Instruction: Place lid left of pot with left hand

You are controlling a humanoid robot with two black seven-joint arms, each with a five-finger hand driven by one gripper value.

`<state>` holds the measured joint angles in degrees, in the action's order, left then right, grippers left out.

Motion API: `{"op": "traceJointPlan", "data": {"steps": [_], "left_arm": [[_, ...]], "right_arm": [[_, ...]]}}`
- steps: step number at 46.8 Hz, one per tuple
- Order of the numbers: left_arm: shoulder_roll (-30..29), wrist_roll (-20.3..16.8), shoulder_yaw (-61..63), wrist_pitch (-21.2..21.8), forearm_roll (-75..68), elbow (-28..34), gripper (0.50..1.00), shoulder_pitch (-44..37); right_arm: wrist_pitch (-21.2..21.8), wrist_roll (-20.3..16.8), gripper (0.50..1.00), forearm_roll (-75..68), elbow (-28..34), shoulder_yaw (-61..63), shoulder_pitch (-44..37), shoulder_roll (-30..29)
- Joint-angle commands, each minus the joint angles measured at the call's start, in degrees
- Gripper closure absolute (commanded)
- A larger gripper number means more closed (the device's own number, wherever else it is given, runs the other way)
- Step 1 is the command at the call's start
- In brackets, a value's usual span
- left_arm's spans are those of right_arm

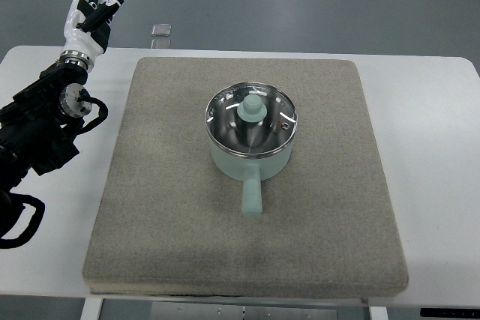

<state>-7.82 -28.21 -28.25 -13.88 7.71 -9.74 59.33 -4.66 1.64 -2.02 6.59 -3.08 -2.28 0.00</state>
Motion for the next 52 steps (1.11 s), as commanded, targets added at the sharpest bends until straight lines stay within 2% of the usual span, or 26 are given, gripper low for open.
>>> {"op": "traceJointPlan", "data": {"steps": [1,16,29,37,41,45,52], "left_arm": [[-0.09,0.00,0.39,-0.01,-0.24,-0.01,0.506,0.35],[-0.26,0.00,3.72,-0.09,-1.73,-0.01,0.508,1.48],[-1.76,0.09,25.68,-0.53,-7.96,0.08,0.508,10.27],[-2.02,0.00,37.11,-1.23,-16.48,-0.01,0.510,16.77],[-1.94,0.00,39.49,-4.48,-22.81,-0.01,0.510,19.85],[-1.50,0.00,39.76,-9.57,-29.57,-0.36,0.510,21.96],[-1.85,-0.09,39.76,-18.02,-41.00,-4.84,0.510,25.21]], "right_arm": [[0.00,-0.06,0.579,0.00,0.00,0.00,0.00,0.00],[0.00,0.03,0.579,0.00,0.00,0.00,0.00,0.00],[0.00,0.03,0.579,0.00,0.00,0.00,0.00,0.00],[0.00,0.03,0.579,0.00,0.00,0.09,0.00,0.00],[0.00,0.03,0.579,0.00,0.00,0.00,0.00,0.00],[0.00,0.03,0.579,0.00,0.00,0.00,0.00,0.00],[0.00,-0.06,0.579,0.00,0.00,0.00,0.00,0.00]]}}
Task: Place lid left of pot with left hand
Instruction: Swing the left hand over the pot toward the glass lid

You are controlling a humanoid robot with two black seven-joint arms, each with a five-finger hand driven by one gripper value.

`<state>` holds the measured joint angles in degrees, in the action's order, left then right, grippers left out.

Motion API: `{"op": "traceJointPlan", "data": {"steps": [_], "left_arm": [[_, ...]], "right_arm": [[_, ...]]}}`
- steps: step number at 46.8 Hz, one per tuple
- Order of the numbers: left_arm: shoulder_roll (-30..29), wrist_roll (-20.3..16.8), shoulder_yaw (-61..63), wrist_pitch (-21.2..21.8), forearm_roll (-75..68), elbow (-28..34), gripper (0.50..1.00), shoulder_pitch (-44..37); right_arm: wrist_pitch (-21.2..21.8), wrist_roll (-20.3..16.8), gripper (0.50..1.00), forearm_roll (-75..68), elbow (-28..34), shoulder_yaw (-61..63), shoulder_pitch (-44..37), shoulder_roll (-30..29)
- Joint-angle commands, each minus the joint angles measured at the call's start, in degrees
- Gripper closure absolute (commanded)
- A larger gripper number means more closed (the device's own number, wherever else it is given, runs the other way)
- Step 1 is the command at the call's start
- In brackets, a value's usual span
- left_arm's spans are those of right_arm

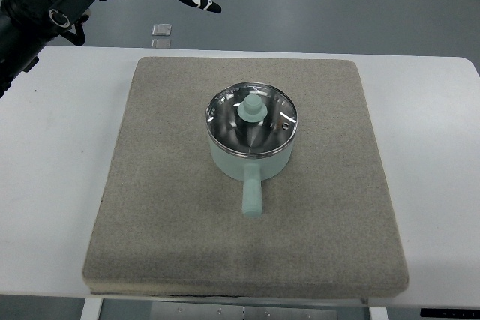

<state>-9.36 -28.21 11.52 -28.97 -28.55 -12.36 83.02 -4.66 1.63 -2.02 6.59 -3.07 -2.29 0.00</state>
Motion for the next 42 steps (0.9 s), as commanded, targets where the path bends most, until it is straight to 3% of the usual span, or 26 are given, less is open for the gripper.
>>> {"op": "traceJointPlan", "data": {"steps": [1,10,19,27,42], "left_arm": [[-0.31,-0.17,0.00,-3.37,-6.15,-2.92,0.510,2.05],[-1.45,-1.58,0.09,-4.43,-17.49,-11.45,0.516,6.71],[-5.40,-6.79,0.00,-4.51,-29.88,-24.54,0.519,9.43],[-7.95,-6.79,-0.18,-4.51,-37.62,-32.37,0.525,11.63],[-10.59,-6.79,-0.35,-4.43,-50.63,-36.50,0.549,13.83]], "right_arm": [[0.00,0.04,0.579,0.00,0.00,0.08,0.01,0.00],[0.00,-0.05,0.579,0.00,0.00,0.00,0.01,0.00],[0.00,-0.05,0.579,0.00,0.00,0.00,0.01,0.00],[0.00,-0.05,0.579,0.00,0.00,0.00,0.01,0.00],[0.00,0.04,0.579,0.00,0.00,0.00,0.01,0.00]]}}
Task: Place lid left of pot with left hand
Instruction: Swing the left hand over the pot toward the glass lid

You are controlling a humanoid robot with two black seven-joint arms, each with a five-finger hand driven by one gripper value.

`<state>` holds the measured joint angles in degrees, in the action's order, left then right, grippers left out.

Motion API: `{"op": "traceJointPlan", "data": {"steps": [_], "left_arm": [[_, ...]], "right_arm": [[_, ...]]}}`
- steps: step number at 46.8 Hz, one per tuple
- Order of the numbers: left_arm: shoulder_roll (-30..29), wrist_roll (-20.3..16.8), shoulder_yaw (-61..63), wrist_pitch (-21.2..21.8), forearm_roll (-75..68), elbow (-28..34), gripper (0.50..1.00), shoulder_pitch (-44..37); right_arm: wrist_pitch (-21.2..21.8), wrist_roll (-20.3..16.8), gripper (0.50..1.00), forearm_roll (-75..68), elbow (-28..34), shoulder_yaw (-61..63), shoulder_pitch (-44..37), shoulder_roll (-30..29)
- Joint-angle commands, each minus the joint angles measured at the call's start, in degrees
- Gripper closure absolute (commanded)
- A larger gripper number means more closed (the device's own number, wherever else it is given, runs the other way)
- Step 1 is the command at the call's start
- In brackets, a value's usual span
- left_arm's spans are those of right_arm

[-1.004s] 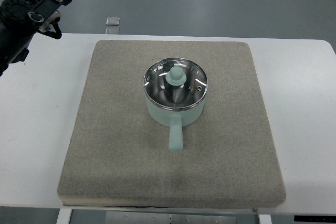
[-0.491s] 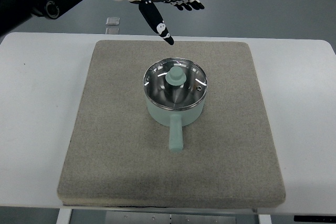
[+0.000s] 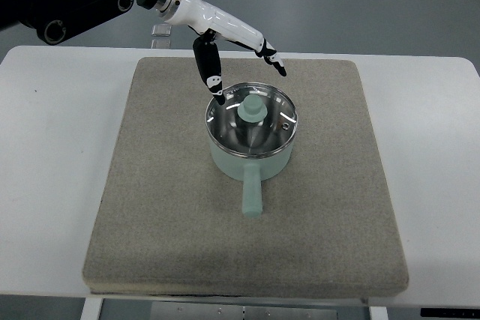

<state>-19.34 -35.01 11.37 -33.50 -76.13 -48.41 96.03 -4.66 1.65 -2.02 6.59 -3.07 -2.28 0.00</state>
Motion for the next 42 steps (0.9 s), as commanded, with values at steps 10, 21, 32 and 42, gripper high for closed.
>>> {"op": "traceJointPlan", "data": {"steps": [10,21,32,42], "left_arm": [[-0.35,0.01,-0.74,1.07,-3.50,0.07,0.546,1.00],[-0.43,0.01,-2.15,1.25,-1.22,2.18,0.542,-0.93],[-0.61,0.01,-2.94,2.47,-1.39,2.36,0.542,-0.93],[-0.61,0.01,-2.85,6.08,-1.57,1.48,0.542,-0.58]], "right_arm": [[0.00,0.02,0.579,0.00,0.00,0.00,0.00,0.00],[0.00,0.02,0.579,0.00,0.00,0.00,0.00,0.00],[0.00,0.02,0.579,0.00,0.00,0.00,0.00,0.00],[0.00,0.02,0.579,0.00,0.00,0.00,0.00,0.00]]}}
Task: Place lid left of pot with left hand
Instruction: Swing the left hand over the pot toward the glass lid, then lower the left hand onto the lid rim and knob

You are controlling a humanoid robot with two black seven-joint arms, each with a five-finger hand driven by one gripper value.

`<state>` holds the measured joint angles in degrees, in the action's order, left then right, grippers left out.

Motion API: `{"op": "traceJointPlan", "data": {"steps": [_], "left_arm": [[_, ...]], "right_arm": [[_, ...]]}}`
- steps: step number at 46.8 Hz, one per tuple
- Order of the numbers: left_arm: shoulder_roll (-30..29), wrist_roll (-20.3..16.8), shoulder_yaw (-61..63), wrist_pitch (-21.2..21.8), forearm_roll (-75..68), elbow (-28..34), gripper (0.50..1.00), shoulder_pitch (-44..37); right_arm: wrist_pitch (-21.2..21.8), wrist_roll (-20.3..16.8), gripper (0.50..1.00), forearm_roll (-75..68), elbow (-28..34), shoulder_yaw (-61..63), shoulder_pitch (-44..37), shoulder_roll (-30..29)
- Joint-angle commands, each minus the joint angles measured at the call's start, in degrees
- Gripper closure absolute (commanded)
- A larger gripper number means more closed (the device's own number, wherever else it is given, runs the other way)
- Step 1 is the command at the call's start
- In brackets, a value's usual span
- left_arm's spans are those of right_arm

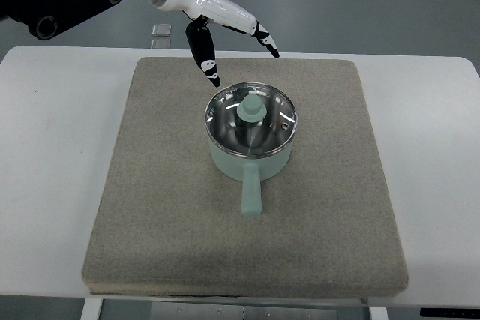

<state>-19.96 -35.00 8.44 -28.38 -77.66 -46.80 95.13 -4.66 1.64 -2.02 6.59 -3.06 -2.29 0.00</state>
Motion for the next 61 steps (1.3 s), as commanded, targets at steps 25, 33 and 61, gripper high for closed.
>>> {"op": "traceJointPlan", "data": {"steps": [25,33,61], "left_arm": [[-2.63,0.00,1.23,1.05,-11.28,-11.38,0.555,2.78],[-2.28,0.00,0.97,1.84,-11.37,-11.38,0.551,2.08],[-2.36,0.00,0.70,4.65,-10.76,-10.68,0.549,-0.47]], "right_arm": [[0.00,0.03,0.579,0.00,0.00,-0.02,0.00,0.00],[0.00,0.03,0.579,0.00,0.00,-0.02,0.00,0.00],[0.00,0.03,0.579,0.00,0.00,-0.02,0.00,0.00]]}}
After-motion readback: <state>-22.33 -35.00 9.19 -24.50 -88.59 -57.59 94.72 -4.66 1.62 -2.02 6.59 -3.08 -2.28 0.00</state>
